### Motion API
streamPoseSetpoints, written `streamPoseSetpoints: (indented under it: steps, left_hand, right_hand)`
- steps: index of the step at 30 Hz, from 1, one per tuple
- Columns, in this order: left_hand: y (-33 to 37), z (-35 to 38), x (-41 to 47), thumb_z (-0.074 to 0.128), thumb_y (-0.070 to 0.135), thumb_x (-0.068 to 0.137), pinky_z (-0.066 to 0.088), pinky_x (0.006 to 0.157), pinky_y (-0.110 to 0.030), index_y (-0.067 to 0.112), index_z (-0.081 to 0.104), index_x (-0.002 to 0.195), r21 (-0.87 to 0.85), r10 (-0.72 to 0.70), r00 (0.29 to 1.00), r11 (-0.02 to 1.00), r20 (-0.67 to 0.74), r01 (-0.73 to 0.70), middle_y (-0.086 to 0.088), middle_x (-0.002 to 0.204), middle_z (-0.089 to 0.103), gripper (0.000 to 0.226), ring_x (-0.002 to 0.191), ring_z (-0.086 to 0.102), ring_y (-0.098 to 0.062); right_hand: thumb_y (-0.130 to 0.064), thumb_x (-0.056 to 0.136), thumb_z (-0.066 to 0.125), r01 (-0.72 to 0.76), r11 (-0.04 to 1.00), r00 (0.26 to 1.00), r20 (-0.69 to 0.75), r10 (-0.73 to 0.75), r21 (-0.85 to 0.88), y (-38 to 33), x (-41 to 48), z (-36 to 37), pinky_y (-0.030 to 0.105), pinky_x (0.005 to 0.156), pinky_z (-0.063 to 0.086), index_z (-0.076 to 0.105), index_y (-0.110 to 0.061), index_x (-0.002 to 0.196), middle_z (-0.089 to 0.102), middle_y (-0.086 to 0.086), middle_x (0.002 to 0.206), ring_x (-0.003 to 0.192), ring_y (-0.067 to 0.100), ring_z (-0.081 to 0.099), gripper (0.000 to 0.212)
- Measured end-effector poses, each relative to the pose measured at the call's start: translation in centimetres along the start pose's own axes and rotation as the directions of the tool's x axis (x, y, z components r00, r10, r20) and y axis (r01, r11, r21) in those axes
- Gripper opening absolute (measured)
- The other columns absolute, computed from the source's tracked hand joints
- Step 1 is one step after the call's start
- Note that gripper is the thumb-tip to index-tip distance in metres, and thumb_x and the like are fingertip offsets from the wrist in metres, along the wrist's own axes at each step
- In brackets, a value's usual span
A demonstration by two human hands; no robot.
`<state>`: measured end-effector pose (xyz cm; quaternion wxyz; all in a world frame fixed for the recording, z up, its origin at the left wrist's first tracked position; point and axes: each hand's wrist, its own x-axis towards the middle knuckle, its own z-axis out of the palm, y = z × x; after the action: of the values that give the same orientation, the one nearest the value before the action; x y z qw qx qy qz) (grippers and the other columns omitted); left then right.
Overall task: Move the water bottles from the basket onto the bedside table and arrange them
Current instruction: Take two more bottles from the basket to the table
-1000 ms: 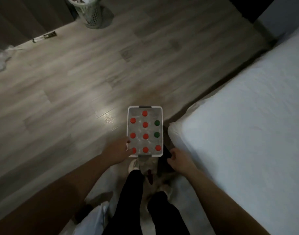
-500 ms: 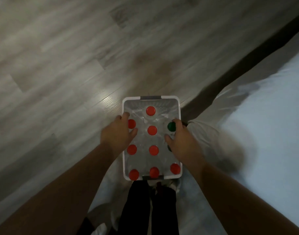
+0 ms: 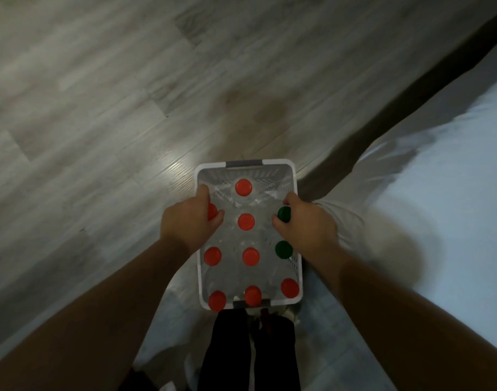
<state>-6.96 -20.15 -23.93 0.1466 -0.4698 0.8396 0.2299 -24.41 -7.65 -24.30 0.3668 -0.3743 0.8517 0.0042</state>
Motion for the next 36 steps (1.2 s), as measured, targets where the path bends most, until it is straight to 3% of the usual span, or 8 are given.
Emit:
streamPoseSetpoints:
  steps: [5, 9, 16, 20, 25, 28, 32, 36]
  left_hand:
    - [1.8, -2.7, -1.2, 0.055, 0.048, 0.088, 0.036, 0.056, -0.022, 0.017, 0.046, 0.11, -0.023, 0.038, 0.996, 0.999, -0.086, -0.04, 0.008, 0.076, 0.054, 0.039, 0.061, 0.05, -0.009]
    - [3.6, -6.7, -4.2, 0.055, 0.049, 0.088, 0.036, 0.058, -0.023, 0.02, 0.046, 0.111, -0.011, 0.033, 0.996, 0.999, -0.081, -0.034, 0.012, 0.076, 0.05, 0.038, 0.062, 0.049, -0.008]
    - [5.7, -15.7, -13.5, 0.06, 0.048, 0.085, 0.037, 0.057, -0.027, 0.022, 0.043, 0.093, -0.221, -0.078, 0.981, 0.975, -0.177, 0.038, 0.009, 0.07, 0.054, 0.032, 0.064, 0.057, -0.017]
    - [7.7, -20.2, -19.6, 0.067, 0.041, 0.08, 0.039, 0.056, -0.027, 0.023, 0.045, 0.088, -0.352, -0.054, 0.976, 0.936, -0.211, -0.024, 0.008, 0.07, 0.058, 0.029, 0.064, 0.057, -0.014]
    - [9.8, -22.7, -25.1, 0.07, 0.034, 0.077, 0.051, 0.06, -0.031, 0.022, 0.05, 0.087, -0.344, 0.093, 0.981, 0.928, -0.168, -0.146, 0.009, 0.073, 0.06, 0.025, 0.068, 0.062, -0.014]
    - [10.9, -22.7, -27.5, 0.07, 0.038, 0.073, 0.057, 0.067, -0.038, 0.026, 0.051, 0.09, -0.291, 0.211, 0.97, 0.926, -0.123, -0.239, 0.006, 0.082, 0.065, 0.028, 0.073, 0.064, -0.016]
    - [13.3, -22.5, -30.7, 0.071, 0.042, 0.074, 0.058, 0.068, -0.035, 0.027, 0.052, 0.092, -0.238, 0.394, 0.917, 0.886, -0.07, -0.399, 0.008, 0.09, 0.064, 0.03, 0.076, 0.063, -0.011]
    - [17.0, -21.1, -33.6, 0.068, 0.044, 0.073, 0.054, 0.064, -0.033, 0.028, 0.051, 0.081, -0.182, 0.531, 0.844, 0.825, -0.074, -0.535, 0.011, 0.073, 0.06, 0.025, 0.069, 0.059, -0.006]
  right_hand:
    - [-0.054, 0.088, 0.05, -0.005, 1.0, 0.999, 0.034, 0.004, 0.021, -0.2, -1.9, -2.8, 0.035, 0.076, 0.047, 0.044, -0.03, 0.111, 0.053, -0.007, 0.085, 0.083, 0.016, 0.056, 0.033]
    - [-0.051, 0.09, 0.051, 0.018, 0.996, 0.999, 0.037, -0.021, 0.082, -1.2, -5.8, -6.3, 0.029, 0.073, 0.041, 0.046, -0.03, 0.106, 0.059, -0.009, 0.086, 0.078, 0.009, 0.057, 0.027]
    - [-0.051, 0.083, 0.06, -0.007, 0.943, 0.965, -0.246, 0.094, 0.332, -2.4, -18.3, -12.7, 0.028, 0.074, 0.051, 0.059, -0.031, 0.106, 0.068, -0.01, 0.089, 0.08, 0.011, 0.063, 0.03]
    - [-0.042, 0.078, 0.067, 0.008, 0.872, 0.918, -0.35, 0.187, 0.489, -2.6, -26.6, -14.8, 0.032, 0.076, 0.055, 0.064, -0.03, 0.105, 0.071, -0.008, 0.094, 0.083, 0.013, 0.065, 0.03]
    - [-0.028, 0.079, 0.071, 0.014, 0.823, 0.879, -0.399, 0.26, 0.567, -1.4, -34.5, -15.2, 0.018, 0.068, 0.044, 0.068, -0.024, 0.102, 0.069, -0.007, 0.093, 0.081, 0.011, 0.061, 0.024]
    - [-0.029, 0.076, 0.072, -0.008, 0.789, 0.848, -0.414, 0.331, 0.614, -0.1, -38.5, -14.8, 0.026, 0.071, 0.051, 0.068, -0.028, 0.097, 0.068, -0.009, 0.089, 0.083, 0.013, 0.064, 0.022]
    - [-0.029, 0.075, 0.073, -0.048, 0.72, 0.764, -0.438, 0.473, 0.693, 2.1, -43.7, -12.5, 0.032, 0.07, 0.055, 0.069, -0.026, 0.097, 0.071, -0.005, 0.087, 0.08, 0.014, 0.065, 0.022]
    - [-0.034, 0.074, 0.07, -0.061, 0.66, 0.698, -0.441, 0.564, 0.749, 5.2, -48.7, -9.1, 0.039, 0.069, 0.057, 0.068, -0.027, 0.096, 0.069, -0.008, 0.082, 0.074, 0.009, 0.064, 0.023]
